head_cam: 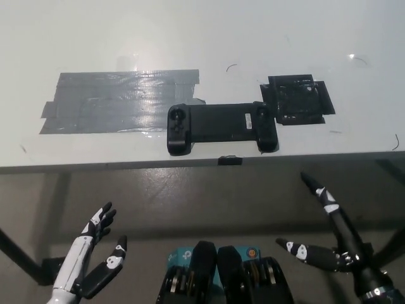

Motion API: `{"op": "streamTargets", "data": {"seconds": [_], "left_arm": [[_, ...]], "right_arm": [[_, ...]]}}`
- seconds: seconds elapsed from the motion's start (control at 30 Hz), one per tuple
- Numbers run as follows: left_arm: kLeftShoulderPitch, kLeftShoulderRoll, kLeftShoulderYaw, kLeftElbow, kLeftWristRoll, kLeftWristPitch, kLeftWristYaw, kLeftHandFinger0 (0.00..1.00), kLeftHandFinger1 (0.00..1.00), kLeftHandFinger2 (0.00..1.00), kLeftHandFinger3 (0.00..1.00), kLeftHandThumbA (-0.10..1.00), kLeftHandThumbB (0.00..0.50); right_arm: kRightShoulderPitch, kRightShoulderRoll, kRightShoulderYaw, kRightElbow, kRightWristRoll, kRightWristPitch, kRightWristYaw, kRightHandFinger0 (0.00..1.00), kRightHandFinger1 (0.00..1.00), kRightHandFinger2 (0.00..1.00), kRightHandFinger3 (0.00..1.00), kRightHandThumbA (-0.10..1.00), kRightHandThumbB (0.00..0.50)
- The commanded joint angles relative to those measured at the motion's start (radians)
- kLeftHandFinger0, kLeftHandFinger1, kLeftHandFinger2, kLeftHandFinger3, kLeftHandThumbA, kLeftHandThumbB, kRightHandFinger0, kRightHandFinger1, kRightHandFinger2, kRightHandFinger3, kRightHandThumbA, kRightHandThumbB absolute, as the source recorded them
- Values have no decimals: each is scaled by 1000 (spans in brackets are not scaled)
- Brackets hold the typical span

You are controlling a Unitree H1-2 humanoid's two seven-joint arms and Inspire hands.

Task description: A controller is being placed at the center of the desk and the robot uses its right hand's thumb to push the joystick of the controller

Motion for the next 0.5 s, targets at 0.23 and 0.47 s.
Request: {"op": "streamTargets", "data": {"seconds": [0.23, 0.47], "left_arm": [[-12, -3, 4, -50, 8, -18, -3, 1000, 1000, 1000, 1000, 498, 97], [-25, 0, 3, -44, 7, -16, -8, 1000, 1000, 1000, 1000, 492, 99]], "right_arm": [[-162, -12, -84, -146, -41, 55, -15, 1000, 1000, 1000, 1000, 995, 348], [-342, -30, -123, -58, -19, 120, -4, 1000, 1000, 1000, 1000, 1000, 327]]}}
